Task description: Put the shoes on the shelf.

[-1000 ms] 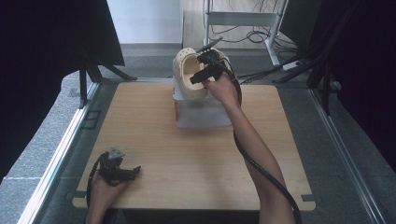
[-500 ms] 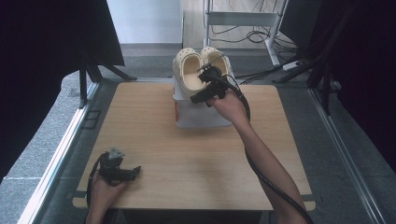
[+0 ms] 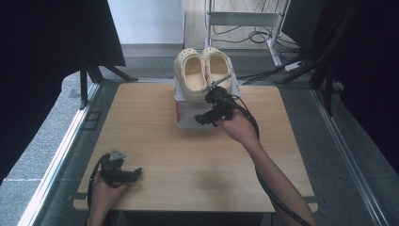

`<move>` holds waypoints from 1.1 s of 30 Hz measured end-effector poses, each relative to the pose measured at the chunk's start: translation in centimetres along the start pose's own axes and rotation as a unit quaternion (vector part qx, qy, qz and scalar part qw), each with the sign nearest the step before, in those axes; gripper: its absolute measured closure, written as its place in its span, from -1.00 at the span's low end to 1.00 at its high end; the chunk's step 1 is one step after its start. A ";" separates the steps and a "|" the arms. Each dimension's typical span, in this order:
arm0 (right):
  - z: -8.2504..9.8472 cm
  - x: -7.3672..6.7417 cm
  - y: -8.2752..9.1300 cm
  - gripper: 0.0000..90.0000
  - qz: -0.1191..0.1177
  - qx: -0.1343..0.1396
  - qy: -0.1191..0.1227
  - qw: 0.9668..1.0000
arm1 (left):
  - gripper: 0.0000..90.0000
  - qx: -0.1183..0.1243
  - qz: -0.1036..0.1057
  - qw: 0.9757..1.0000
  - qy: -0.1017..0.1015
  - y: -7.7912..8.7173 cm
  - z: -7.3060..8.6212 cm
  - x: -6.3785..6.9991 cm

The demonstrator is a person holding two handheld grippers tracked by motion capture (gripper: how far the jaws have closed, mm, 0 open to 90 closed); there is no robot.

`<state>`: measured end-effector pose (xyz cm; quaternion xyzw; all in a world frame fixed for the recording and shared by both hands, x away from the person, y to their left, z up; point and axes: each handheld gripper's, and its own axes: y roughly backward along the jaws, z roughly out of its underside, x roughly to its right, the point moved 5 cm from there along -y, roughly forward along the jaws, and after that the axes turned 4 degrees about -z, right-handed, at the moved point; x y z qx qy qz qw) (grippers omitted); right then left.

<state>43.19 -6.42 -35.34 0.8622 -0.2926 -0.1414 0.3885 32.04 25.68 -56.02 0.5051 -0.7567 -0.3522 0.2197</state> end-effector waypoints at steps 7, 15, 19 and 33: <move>2.1 -0.7 -0.2 -0.72 -0.003 -0.001 0.014 1.000 | -1.00 0.000 0.000 1.000 0.001 0.0 0.0 0.0; 5.3 -0.8 -0.2 -0.72 -0.004 0.009 0.019 1.000 | -1.00 0.000 0.000 1.000 0.001 0.0 0.0 0.0; 7.0 -0.9 -0.3 -0.72 -0.003 0.015 0.013 1.000 | -1.00 0.000 -0.001 1.000 0.001 0.0 0.0 0.0; 12.1 -0.6 1.2 -0.72 0.013 0.049 0.002 0.999 | -1.00 -0.001 -0.001 1.000 0.003 0.0 0.0 0.1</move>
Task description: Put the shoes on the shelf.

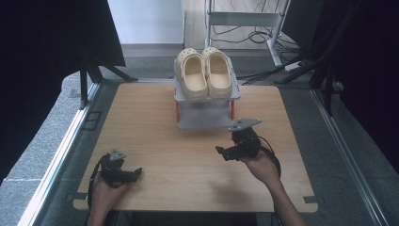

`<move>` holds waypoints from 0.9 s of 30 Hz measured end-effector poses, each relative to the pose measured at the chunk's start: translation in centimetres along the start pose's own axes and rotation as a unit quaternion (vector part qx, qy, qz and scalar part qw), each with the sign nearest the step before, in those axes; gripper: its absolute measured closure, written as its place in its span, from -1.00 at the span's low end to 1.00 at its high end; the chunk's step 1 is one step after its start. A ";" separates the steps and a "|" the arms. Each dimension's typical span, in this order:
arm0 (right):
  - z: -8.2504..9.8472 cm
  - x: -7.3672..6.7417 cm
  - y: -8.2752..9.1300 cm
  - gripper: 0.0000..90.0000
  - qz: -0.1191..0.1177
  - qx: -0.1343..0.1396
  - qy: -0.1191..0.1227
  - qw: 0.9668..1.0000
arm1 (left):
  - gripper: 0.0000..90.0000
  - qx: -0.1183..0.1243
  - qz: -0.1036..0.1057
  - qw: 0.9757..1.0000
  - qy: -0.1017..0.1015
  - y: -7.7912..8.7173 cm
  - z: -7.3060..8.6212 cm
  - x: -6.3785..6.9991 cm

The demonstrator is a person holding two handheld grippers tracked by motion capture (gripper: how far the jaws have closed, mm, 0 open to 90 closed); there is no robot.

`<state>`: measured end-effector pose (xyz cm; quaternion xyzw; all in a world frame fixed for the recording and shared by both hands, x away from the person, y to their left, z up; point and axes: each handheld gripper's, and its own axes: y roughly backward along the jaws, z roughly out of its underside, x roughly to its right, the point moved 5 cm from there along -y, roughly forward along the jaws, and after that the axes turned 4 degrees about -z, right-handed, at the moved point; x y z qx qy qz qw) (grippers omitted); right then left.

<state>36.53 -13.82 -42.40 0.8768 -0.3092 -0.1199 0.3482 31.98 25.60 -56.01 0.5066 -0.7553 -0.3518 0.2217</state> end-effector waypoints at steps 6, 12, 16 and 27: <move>2.8 0.0 0.5 -0.72 0.006 0.002 -0.007 1.000 | -1.00 0.001 -0.001 1.000 0.003 0.0 0.0 0.1; 5.5 0.0 0.3 -0.72 0.008 0.007 -0.025 1.000 | -1.00 0.001 -0.002 1.000 0.003 0.0 0.0 0.1; 7.2 0.0 0.0 -0.72 0.011 0.013 -0.036 0.999 | -1.00 0.001 -0.002 1.000 0.003 0.0 0.0 0.1; 11.8 0.6 -2.0 -0.71 0.024 0.004 -0.069 0.997 | -1.00 0.001 -0.002 1.000 0.004 0.0 0.0 0.1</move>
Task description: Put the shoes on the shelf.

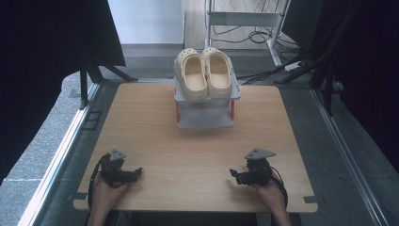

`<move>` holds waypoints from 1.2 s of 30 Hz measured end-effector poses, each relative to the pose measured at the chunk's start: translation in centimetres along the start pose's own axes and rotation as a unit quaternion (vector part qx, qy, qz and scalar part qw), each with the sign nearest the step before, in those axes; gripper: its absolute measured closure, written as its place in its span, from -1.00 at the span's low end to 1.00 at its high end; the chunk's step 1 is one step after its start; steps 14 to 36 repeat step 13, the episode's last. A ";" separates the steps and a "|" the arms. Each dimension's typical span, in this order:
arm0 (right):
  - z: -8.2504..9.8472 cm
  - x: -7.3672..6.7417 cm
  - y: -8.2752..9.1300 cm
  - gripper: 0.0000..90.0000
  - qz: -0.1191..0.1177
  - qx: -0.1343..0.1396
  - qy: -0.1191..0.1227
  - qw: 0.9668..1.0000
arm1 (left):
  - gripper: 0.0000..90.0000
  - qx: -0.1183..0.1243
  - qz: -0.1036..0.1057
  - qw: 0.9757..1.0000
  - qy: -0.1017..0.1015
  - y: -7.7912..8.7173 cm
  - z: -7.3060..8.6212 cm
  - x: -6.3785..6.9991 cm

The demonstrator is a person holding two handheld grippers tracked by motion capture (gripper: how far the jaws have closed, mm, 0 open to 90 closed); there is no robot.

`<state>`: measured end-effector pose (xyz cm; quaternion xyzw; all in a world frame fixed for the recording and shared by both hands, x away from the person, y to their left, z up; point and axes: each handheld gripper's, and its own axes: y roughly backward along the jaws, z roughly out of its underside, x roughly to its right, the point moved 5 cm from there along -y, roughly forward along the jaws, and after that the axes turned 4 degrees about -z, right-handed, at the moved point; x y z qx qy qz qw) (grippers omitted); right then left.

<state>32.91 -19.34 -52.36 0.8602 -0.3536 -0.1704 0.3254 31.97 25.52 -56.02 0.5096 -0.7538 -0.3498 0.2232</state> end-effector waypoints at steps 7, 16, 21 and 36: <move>2.0 0.8 -1.4 -0.72 0.004 -0.017 -0.011 1.000 | -1.00 0.000 0.000 1.000 0.000 0.0 0.0 0.0; 2.4 1.1 -1.7 -0.80 0.008 -0.012 -0.010 1.000 | -1.00 0.000 0.000 1.000 0.000 0.0 0.0 0.0; 2.4 1.1 -1.7 -0.80 0.008 -0.012 -0.010 1.000 | -1.00 0.000 0.000 1.000 0.000 0.0 0.0 0.0; 2.4 1.1 -1.7 -0.80 0.008 -0.012 -0.010 1.000 | -1.00 0.000 0.000 1.000 0.000 0.0 0.0 0.0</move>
